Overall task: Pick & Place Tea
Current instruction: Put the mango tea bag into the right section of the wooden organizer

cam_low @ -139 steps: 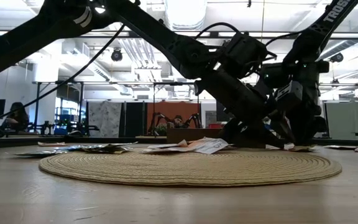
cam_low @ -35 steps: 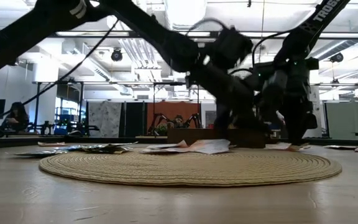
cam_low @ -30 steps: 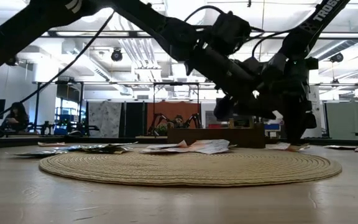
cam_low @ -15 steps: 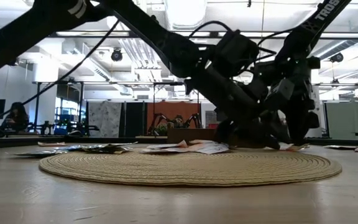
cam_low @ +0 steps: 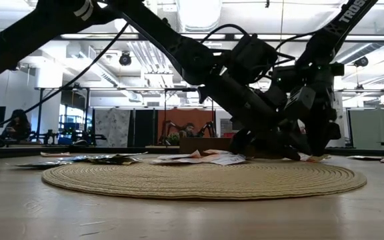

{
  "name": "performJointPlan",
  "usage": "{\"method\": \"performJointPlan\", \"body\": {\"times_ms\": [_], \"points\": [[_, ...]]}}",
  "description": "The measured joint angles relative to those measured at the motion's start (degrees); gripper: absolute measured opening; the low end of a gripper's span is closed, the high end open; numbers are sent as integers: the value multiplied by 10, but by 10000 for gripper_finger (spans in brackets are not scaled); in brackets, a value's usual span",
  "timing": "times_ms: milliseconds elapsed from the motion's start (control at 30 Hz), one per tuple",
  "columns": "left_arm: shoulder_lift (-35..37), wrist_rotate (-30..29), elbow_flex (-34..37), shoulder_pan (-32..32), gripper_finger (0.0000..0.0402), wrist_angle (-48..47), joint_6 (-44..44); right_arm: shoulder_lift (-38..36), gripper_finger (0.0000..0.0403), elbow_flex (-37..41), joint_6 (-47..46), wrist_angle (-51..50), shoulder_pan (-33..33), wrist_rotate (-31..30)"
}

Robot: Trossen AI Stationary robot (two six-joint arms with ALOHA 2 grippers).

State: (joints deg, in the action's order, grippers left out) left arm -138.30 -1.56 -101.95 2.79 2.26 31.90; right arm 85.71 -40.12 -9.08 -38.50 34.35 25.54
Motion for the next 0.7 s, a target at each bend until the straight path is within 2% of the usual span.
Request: {"method": "performJointPlan", "body": {"times_ms": [267,400,567,700], "points": [[-1,-12,0,3,126,8,1,0,126,2,2,10,0,0],[-1,-15,1,4,126,8,-1,0,107,2,17,13,0,-3],[-1,-16,1,4,126,9,-1,0,76,2,17,13,0,-49],[-1,-16,1,4,126,9,-2,0,56,2,17,13,0,-48]]}}
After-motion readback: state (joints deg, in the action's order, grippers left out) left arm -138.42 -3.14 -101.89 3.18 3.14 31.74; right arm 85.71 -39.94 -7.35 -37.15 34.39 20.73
